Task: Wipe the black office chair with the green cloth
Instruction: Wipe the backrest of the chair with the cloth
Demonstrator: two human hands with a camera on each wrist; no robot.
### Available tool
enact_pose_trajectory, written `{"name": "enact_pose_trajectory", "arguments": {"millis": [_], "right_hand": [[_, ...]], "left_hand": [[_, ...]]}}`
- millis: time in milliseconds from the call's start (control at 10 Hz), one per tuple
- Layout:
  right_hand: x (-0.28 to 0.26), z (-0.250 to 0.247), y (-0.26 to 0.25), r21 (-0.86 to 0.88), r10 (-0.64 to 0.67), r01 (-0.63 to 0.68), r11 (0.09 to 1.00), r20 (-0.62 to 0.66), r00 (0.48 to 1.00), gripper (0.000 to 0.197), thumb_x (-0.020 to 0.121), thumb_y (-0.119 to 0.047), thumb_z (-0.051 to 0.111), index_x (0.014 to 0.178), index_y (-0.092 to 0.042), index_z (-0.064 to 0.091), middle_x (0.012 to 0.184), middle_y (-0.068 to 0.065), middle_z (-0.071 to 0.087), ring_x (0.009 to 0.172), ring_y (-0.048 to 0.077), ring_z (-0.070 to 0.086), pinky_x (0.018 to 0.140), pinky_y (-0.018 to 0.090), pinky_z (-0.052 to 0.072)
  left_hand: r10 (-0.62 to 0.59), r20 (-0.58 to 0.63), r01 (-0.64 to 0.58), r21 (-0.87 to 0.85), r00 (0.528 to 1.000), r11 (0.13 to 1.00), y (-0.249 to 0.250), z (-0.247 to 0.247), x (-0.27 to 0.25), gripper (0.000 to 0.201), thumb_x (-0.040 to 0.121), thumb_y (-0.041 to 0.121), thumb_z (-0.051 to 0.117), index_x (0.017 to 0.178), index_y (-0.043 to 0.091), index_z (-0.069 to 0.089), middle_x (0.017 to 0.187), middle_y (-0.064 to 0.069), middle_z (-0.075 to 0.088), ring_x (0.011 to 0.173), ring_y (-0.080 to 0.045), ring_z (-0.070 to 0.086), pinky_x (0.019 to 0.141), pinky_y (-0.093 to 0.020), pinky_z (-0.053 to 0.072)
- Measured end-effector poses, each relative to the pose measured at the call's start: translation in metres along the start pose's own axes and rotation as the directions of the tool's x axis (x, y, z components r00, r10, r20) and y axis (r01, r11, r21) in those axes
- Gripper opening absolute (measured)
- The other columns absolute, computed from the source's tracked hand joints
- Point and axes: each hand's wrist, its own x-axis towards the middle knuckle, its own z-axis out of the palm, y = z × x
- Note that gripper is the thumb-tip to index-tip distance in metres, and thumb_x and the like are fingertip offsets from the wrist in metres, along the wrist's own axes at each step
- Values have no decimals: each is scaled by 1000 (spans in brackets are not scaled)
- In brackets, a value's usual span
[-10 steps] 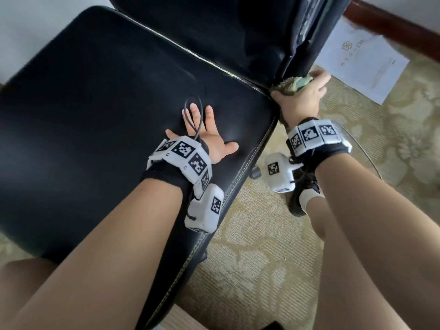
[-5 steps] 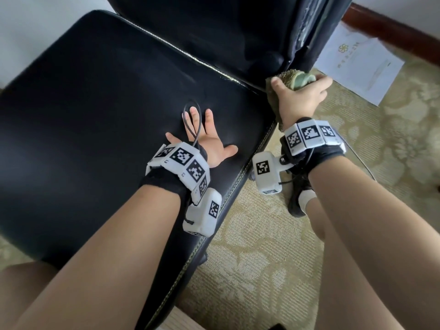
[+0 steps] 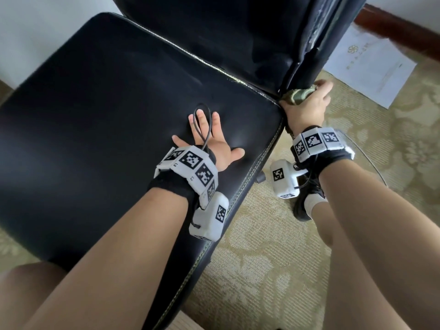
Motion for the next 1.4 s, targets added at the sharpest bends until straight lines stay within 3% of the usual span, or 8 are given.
{"name": "enact_pose_trajectory", "arguments": {"millis": [200, 300, 500, 600, 900, 1100, 1300, 1400], "right_hand": [[-10, -16, 16, 167, -67, 86, 982, -114, 991, 63, 76, -16, 74, 122, -2, 34, 124, 13, 44, 103, 17, 48, 81, 5, 35], [-19, -20, 15, 237, -98, 131, 963, -144, 985, 59, 73, -24, 77, 111, -8, 35, 119, 13, 49, 108, 20, 50, 93, 19, 38], [-15, -2, -12, 233, -23, 40, 972, -74, 997, 75, 71, -27, 80, 122, -2, 31, 126, 10, 37, 99, 12, 39, 79, 9, 29], [-10, 2, -15, 189, 11, 8, 982, -100, 995, 78, 70, -35, 80, 123, -6, 31, 126, 7, 37, 93, 10, 38, 78, 14, 30], [-2, 10, -15, 90, 72, -63, 994, -95, 993, 83, 66, -38, 82, 126, -14, 30, 127, 6, 36, 85, 24, 53, 79, 28, 40], [2, 12, -20, 35, 112, -109, 993, -91, 990, 80, 67, -36, 81, 126, -15, 31, 128, 7, 36, 99, 36, 58, 83, 35, 44], [-5, 4, -24, 15, 136, -135, 991, -101, 986, 73, 71, -28, 79, 125, -16, 32, 127, 7, 37, 96, 35, 59, 76, 32, 44], [-14, -8, -14, 128, 208, -197, 972, -78, 975, 71, 74, -25, 76, 126, -15, 29, 130, 11, 36, 89, 27, 51, 75, 26, 42]], "left_hand": [[8, -2, -8, 2, 1000, 1000, -1, 0, -1, 98, 88, 67, 38, 145, 18, -25, 151, -9, -33, 141, -26, -27, 107, -65, 0], [13, -13, -13, -5, 1000, 1000, -1, 0, -3, 97, 88, 66, 38, 145, 18, -24, 151, -9, -32, 141, -26, -27, 107, -65, 0], [29, -34, -29, -11, 999, 1000, 0, 2, -5, 97, 88, 66, 37, 146, 16, -23, 152, -11, -31, 141, -26, -27, 107, -65, -1], [27, -27, -28, -3, 999, 1000, 0, 3, -3, 97, 88, 66, 36, 146, 16, -24, 152, -11, -32, 140, -27, -27, 107, -66, -1], [9, -21, -8, 15, 1000, 1000, 2, 1, -2, 95, 89, 65, 36, 146, 15, -22, 153, -11, -29, 142, -27, -24, 108, -66, 2], [0, -10, 0, 10, 1000, 1000, 2, -1, 0, 93, 91, 63, 35, 146, 17, -23, 153, -9, -30, 141, -25, -25, 108, -65, 1], [-6, -21, 6, 9, 1000, 1000, 4, -1, -4, 94, 90, 64, 36, 146, 17, -22, 153, -9, -30, 141, -25, -25, 108, -65, 1], [4, 1, -4, 2, 1000, 1000, 2, -3, -5, 95, 90, 63, 37, 146, 16, -24, 151, -10, -32, 141, -26, -27, 108, -65, -1]]}}
